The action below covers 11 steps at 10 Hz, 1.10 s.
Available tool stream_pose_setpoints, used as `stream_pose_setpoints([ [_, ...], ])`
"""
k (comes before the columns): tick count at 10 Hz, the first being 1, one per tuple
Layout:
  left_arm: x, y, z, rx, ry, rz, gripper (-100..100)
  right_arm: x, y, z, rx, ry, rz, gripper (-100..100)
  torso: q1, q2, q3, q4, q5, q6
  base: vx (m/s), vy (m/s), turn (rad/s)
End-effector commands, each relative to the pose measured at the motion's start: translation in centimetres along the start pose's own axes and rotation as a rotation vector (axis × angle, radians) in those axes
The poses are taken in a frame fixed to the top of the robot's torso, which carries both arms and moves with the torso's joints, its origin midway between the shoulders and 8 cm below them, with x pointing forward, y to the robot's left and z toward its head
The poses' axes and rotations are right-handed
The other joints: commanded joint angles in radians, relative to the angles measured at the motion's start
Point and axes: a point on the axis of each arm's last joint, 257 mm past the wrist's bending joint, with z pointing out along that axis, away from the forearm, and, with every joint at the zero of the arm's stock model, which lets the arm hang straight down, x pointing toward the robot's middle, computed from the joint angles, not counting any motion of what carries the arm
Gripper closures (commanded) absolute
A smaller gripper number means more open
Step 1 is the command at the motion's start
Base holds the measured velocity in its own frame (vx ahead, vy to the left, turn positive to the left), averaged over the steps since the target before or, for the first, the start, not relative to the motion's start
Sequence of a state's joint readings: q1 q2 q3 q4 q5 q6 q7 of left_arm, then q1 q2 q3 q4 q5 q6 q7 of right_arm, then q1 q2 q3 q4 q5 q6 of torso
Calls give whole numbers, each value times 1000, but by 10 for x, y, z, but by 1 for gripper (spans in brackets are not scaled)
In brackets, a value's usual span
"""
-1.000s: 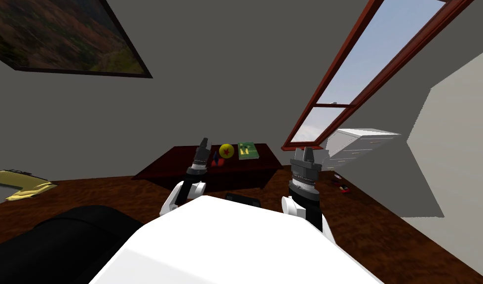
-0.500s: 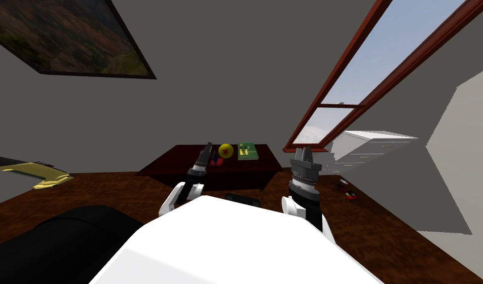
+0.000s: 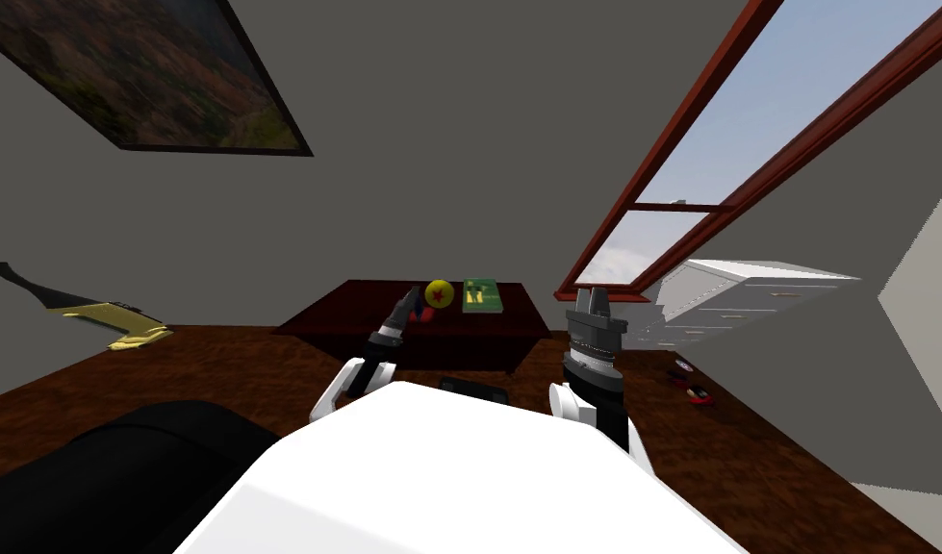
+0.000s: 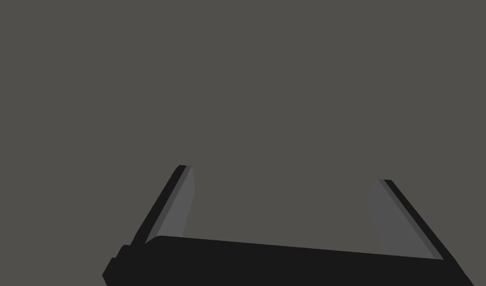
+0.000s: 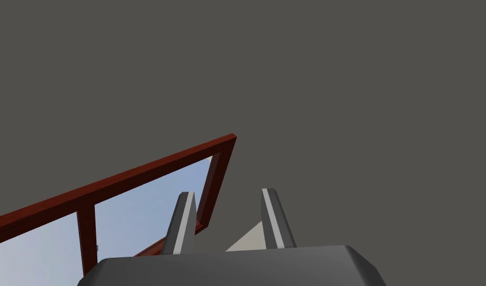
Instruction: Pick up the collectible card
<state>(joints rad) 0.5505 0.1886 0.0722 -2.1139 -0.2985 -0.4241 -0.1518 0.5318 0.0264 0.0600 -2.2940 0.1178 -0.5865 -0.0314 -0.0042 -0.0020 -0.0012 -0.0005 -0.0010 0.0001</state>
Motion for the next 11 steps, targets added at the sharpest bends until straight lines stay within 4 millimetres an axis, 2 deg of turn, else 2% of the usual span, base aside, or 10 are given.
stream_pose_setpoints([
  [1, 5, 16, -5, -30, 28, 60, -100, 0, 0, 0, 0, 0, 0, 0, 0, 0, 0, 0, 0, 0, 18, -60, 80],
  [4, 15, 47, -15, -87, 79, 170, -100, 0, 0, 0, 0, 0, 0, 0, 0, 0, 0, 0, 0, 0, 22, -73, 64],
  [11, 27, 125, -48, -232, 206, 440, -100, 0, 0, 0, 0, 0, 0, 0, 3, 0, 0, 0, 1, 0, 25, -35, 25],
])
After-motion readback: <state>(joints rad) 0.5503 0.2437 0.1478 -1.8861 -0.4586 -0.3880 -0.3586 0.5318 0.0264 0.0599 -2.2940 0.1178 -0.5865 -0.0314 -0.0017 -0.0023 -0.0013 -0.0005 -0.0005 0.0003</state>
